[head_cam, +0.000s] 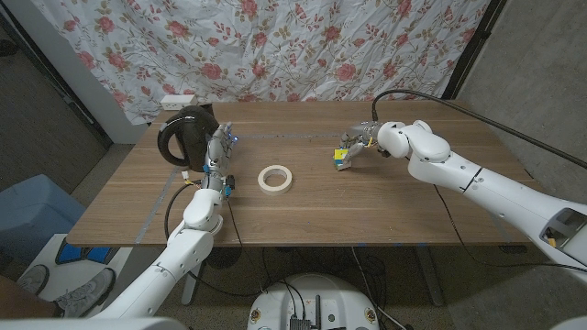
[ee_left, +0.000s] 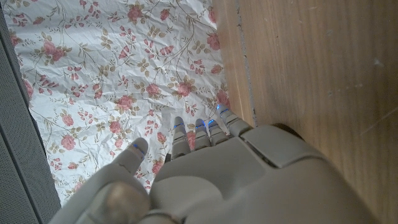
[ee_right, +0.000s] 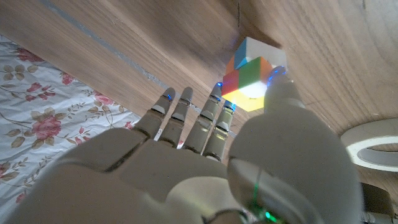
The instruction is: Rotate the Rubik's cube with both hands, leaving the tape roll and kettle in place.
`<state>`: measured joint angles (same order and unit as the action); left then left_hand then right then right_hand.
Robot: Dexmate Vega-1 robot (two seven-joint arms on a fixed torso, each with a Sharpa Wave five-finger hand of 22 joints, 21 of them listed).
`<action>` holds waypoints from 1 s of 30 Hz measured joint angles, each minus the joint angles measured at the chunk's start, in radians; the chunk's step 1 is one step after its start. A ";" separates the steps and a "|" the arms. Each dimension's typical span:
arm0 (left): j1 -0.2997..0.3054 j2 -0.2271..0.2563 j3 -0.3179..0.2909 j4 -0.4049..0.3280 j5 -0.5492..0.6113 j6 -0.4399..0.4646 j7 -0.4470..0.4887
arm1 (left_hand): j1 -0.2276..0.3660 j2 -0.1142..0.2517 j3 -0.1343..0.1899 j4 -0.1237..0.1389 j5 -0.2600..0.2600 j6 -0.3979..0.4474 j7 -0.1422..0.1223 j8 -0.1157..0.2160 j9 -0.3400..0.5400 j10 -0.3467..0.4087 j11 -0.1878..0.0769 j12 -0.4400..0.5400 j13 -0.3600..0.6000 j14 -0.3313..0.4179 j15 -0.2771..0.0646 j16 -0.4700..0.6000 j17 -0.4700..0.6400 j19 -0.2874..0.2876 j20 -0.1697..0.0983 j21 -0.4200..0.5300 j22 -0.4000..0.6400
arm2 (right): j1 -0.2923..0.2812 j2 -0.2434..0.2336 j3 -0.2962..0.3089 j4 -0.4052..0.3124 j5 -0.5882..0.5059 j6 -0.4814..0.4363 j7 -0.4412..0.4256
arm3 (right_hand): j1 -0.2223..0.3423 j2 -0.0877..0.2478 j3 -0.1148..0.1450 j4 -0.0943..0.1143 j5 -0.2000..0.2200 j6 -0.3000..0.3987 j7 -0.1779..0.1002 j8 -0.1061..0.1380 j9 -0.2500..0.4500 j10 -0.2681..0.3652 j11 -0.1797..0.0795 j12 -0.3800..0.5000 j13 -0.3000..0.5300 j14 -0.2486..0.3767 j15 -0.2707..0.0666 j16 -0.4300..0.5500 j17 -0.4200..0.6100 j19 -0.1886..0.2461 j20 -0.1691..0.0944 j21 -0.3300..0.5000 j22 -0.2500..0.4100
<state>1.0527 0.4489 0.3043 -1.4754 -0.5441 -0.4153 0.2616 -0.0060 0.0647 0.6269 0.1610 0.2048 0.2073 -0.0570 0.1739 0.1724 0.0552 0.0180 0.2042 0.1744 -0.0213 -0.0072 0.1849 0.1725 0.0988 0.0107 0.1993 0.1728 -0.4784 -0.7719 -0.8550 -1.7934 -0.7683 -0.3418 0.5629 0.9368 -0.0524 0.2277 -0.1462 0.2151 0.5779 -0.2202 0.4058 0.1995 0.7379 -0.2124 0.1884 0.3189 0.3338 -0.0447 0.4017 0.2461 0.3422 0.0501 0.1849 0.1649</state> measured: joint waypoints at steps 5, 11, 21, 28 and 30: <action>-0.002 -0.001 0.001 0.006 -0.005 -0.002 -0.004 | 0.000 0.000 0.000 0.000 0.000 0.000 0.000 0.000 0.000 0.000 0.000 0.000 0.000 0.000 0.000 0.000 0.000 0.000 0.000 0.000 0.000 | 0.007 0.006 -0.005 0.004 -0.008 0.000 0.017 | 0.000 0.000 0.000 0.000 0.007 -0.018 0.000 -0.009 0.000 -0.020 0.000 0.000 0.000 -0.009 0.002 -0.007 0.000 -0.004 0.004 0.000 0.000; -0.004 -0.002 0.001 0.013 -0.009 -0.008 -0.010 | 0.000 0.000 0.000 0.000 0.000 0.000 0.000 0.000 0.000 0.000 0.000 0.000 0.000 0.004 0.004 0.000 0.000 0.005 0.005 0.000 0.000 | 0.010 0.010 -0.010 0.007 -0.016 -0.002 0.029 | 0.000 0.000 0.003 -0.003 0.014 -0.052 -0.001 -0.025 0.000 -0.059 0.002 -0.004 -0.002 -0.023 0.004 -0.022 0.000 -0.014 0.001 0.000 0.000; -0.006 -0.003 0.002 0.021 -0.014 -0.014 -0.016 | 0.000 0.000 0.000 0.000 0.000 0.004 0.004 0.000 0.000 0.000 0.000 0.000 0.000 0.011 0.003 0.000 0.000 0.005 0.005 0.000 0.000 | 0.014 0.010 -0.012 0.008 -0.018 -0.002 0.050 | -0.034 -0.034 0.006 0.000 0.034 -0.185 0.006 -0.090 0.000 -0.169 0.037 -0.008 -0.018 -0.056 0.006 -0.054 0.000 -0.033 0.011 0.000 0.000; -0.009 -0.003 0.002 0.026 -0.015 -0.017 -0.018 | 0.000 0.000 0.000 0.000 0.000 0.004 0.004 0.000 0.000 0.005 0.005 0.000 0.000 0.013 0.002 0.000 0.000 0.005 0.005 0.000 0.000 | 0.016 0.010 -0.012 0.009 -0.009 0.006 0.065 | -0.098 -0.053 -0.013 0.019 0.065 -0.265 0.040 -0.133 0.000 -0.274 0.085 -0.008 -0.035 -0.111 0.022 -0.086 0.006 -0.054 0.018 0.000 0.000; -0.010 -0.003 0.002 0.028 -0.015 -0.017 -0.019 | 0.000 0.000 0.000 0.000 0.000 0.004 0.004 0.000 0.000 0.005 0.005 0.000 0.000 0.013 0.002 0.000 0.000 0.005 0.005 0.000 0.000 | 0.018 0.010 -0.012 0.011 -0.002 0.010 0.071 | -0.114 -0.069 -0.021 0.027 0.074 -0.282 0.047 -0.143 0.000 -0.300 0.093 -0.011 -0.040 -0.127 0.037 -0.092 0.005 -0.064 0.021 0.000 0.000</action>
<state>1.0426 0.4457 0.3064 -1.4472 -0.5592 -0.4319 0.2421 -0.0060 0.0647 0.6269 0.1610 0.2048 0.2110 -0.0533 0.1739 0.1724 0.0606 0.0234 0.2042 0.1744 -0.0087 -0.0054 0.1849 0.1725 0.1041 0.0160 0.1992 0.1727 -0.4605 -0.7618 -0.8669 -1.7825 -0.7706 -0.3314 0.6342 0.8230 -0.1209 0.2068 -0.1192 0.2888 0.2957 -0.1734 0.2626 0.1994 0.4377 -0.1190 0.1770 0.2786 0.2073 -0.0074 0.3094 0.2509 0.2779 0.0712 0.1850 0.1648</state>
